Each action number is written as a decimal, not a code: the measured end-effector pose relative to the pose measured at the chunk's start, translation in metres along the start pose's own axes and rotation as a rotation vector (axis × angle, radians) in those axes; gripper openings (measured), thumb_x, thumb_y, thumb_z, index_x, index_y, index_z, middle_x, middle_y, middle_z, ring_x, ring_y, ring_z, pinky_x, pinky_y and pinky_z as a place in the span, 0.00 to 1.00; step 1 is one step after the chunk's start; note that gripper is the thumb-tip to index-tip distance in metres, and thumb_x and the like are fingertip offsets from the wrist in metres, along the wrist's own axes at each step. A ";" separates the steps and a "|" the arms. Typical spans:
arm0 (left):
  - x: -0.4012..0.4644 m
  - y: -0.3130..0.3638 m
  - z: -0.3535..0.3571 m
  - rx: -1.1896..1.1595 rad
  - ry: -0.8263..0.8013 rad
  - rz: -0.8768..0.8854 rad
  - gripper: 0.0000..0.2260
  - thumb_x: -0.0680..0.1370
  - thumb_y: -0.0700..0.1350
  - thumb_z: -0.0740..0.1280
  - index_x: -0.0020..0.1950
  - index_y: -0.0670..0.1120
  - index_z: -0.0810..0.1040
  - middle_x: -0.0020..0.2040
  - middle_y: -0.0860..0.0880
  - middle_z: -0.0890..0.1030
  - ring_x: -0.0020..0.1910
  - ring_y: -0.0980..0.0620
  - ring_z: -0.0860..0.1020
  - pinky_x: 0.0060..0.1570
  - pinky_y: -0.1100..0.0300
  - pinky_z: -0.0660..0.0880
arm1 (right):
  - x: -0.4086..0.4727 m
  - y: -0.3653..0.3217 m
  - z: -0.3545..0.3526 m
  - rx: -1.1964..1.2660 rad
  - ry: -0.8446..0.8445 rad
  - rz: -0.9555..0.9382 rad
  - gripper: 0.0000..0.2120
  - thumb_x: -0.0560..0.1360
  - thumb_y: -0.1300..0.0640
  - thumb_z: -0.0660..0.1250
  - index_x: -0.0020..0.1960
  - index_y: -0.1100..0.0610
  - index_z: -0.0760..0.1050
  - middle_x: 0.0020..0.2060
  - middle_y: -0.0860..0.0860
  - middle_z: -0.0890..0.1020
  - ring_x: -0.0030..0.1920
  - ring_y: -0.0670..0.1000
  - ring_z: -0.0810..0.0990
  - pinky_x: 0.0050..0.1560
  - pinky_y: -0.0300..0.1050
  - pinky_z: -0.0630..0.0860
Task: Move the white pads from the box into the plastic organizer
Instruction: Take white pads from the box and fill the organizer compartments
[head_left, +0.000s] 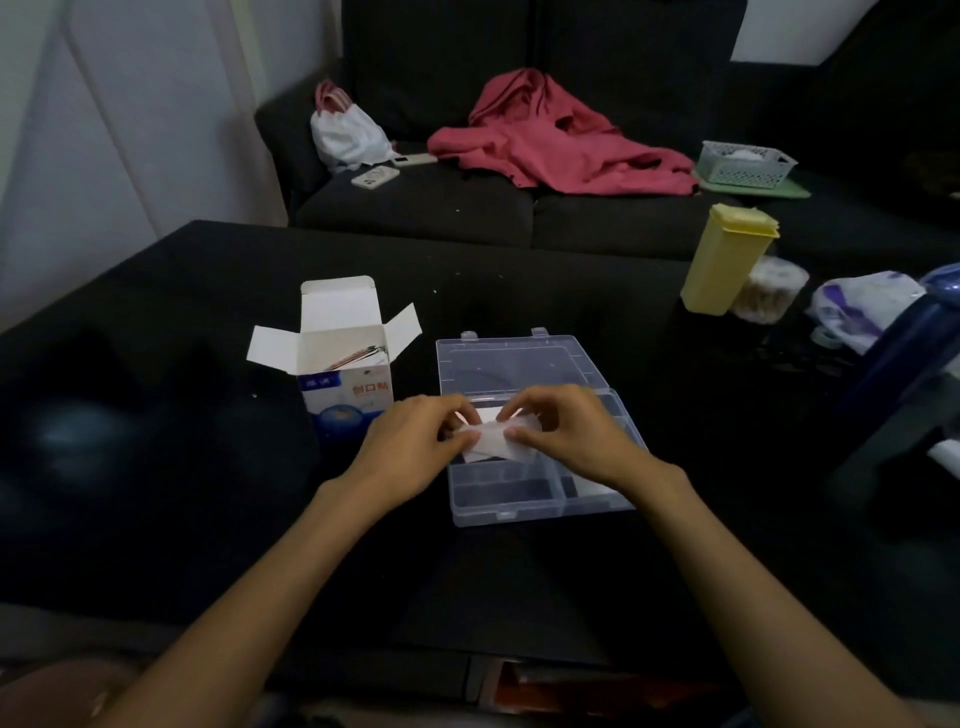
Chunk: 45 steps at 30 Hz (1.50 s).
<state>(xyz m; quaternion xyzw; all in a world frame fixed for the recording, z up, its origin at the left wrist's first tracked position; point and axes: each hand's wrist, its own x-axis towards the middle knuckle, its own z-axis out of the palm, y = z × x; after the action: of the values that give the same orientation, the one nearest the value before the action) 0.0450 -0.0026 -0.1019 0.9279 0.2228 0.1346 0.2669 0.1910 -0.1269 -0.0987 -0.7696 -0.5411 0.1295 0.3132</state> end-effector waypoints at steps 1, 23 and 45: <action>0.000 0.000 0.000 0.045 0.006 0.014 0.07 0.77 0.49 0.67 0.54 0.55 0.77 0.48 0.54 0.81 0.47 0.59 0.78 0.52 0.59 0.76 | 0.000 0.001 0.003 -0.040 -0.010 -0.002 0.08 0.73 0.56 0.69 0.52 0.50 0.78 0.48 0.49 0.81 0.48 0.44 0.79 0.50 0.44 0.80; 0.001 0.000 0.000 0.578 -0.182 0.181 0.20 0.80 0.54 0.50 0.59 0.50 0.78 0.54 0.52 0.78 0.50 0.55 0.68 0.47 0.59 0.59 | 0.018 -0.030 -0.033 -0.354 -0.201 0.158 0.10 0.77 0.58 0.63 0.56 0.51 0.79 0.55 0.49 0.81 0.52 0.46 0.78 0.53 0.41 0.74; -0.005 0.006 -0.016 0.433 -0.293 0.069 0.17 0.82 0.52 0.51 0.62 0.53 0.76 0.56 0.47 0.73 0.54 0.51 0.70 0.53 0.56 0.66 | 0.019 -0.027 0.000 -0.737 -0.242 0.295 0.10 0.77 0.52 0.59 0.41 0.56 0.72 0.40 0.51 0.74 0.48 0.52 0.72 0.60 0.51 0.65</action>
<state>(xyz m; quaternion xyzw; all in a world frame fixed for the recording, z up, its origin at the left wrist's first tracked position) 0.0369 -0.0021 -0.0859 0.9801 0.1736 -0.0429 0.0866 0.1784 -0.1032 -0.0797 -0.8788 -0.4681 0.0602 -0.0712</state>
